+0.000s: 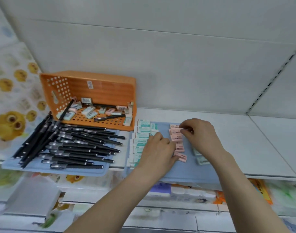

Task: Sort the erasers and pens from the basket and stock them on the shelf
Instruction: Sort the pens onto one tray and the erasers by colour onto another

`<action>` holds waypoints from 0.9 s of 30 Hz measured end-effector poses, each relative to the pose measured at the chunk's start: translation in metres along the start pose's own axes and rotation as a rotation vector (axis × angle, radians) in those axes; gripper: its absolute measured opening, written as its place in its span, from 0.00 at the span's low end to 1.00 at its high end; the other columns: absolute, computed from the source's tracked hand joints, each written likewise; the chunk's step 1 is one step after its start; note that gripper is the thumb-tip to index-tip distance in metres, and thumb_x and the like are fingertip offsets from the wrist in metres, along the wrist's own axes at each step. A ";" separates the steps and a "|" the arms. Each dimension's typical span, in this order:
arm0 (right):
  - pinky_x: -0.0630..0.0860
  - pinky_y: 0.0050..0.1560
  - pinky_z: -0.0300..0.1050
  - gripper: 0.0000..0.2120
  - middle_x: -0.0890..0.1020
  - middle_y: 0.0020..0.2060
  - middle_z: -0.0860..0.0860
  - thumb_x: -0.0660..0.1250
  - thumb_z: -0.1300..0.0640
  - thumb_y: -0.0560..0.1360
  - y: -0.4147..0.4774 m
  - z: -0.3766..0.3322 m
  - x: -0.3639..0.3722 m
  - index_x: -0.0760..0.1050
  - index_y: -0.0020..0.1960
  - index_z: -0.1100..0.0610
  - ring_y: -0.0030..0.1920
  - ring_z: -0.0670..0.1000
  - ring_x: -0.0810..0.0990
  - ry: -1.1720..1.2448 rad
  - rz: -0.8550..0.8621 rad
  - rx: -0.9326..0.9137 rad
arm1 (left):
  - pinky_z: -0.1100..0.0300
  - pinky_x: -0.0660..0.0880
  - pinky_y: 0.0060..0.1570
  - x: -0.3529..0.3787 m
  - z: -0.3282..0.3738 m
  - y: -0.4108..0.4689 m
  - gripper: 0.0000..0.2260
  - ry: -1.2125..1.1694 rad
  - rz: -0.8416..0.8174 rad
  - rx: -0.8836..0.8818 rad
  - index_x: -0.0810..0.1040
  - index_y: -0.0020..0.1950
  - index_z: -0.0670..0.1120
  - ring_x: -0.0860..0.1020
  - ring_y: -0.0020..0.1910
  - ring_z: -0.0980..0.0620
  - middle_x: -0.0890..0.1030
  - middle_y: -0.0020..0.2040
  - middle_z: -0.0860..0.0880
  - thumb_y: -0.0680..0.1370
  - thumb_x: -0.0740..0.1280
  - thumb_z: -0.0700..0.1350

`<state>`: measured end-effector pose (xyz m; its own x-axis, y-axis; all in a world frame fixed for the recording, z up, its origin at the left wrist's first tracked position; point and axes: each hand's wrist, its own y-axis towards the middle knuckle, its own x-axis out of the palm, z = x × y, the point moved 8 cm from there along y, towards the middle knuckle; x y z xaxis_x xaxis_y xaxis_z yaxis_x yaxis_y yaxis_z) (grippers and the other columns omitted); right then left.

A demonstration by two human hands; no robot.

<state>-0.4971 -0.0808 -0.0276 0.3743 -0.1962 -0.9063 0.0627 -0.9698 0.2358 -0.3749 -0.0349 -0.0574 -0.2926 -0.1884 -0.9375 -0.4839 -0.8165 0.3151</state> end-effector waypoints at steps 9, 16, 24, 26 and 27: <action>0.76 0.46 0.46 0.07 0.84 0.45 0.46 0.68 0.61 0.76 0.013 -0.119 -0.004 0.82 0.50 0.52 0.40 0.49 0.80 0.187 0.134 -0.212 | 0.56 0.71 0.56 -0.084 -0.153 -0.037 0.10 -0.030 0.301 -0.260 0.81 0.56 0.49 0.73 0.55 0.47 0.80 0.52 0.51 0.76 0.69 0.49; 0.65 0.70 0.55 0.25 0.72 0.63 0.64 0.63 0.67 0.73 0.059 -0.214 0.093 0.66 0.70 0.64 0.66 0.64 0.70 -0.365 -0.214 -0.256 | 0.50 0.69 0.61 -0.072 -0.293 -0.035 0.23 0.056 -0.049 -0.477 0.73 0.69 0.44 0.73 0.62 0.40 0.74 0.63 0.41 0.76 0.69 0.51; 0.56 0.72 0.67 0.22 0.73 0.61 0.56 0.62 0.67 0.74 0.100 -0.228 0.141 0.74 0.66 0.54 0.66 0.60 0.67 -0.498 -0.412 -0.244 | 0.47 0.71 0.61 -0.040 -0.316 0.007 0.16 0.101 -0.213 -0.394 0.72 0.67 0.45 0.71 0.62 0.40 0.74 0.62 0.42 0.80 0.64 0.47; 0.58 0.71 0.66 0.19 0.73 0.59 0.55 0.64 0.65 0.75 0.104 -0.226 0.145 0.76 0.64 0.52 0.65 0.59 0.68 -0.437 -0.404 -0.256 | 0.49 0.72 0.58 -0.041 -0.314 0.014 0.14 0.147 -0.192 -0.372 0.73 0.65 0.47 0.71 0.60 0.41 0.75 0.61 0.42 0.80 0.62 0.41; 0.60 0.71 0.63 0.17 0.74 0.58 0.54 0.65 0.63 0.75 0.106 -0.225 0.146 0.77 0.62 0.51 0.63 0.58 0.69 -0.419 -0.381 -0.268 | 0.49 0.71 0.57 -0.040 -0.313 0.018 0.15 0.164 -0.200 -0.352 0.73 0.65 0.47 0.72 0.60 0.40 0.75 0.60 0.42 0.79 0.62 0.38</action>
<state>-0.2281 -0.1796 -0.0558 -0.1111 0.0638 -0.9918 0.3704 -0.9234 -0.1009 -0.1141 -0.2127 -0.0602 -0.0727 -0.0687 -0.9950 -0.1984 -0.9767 0.0819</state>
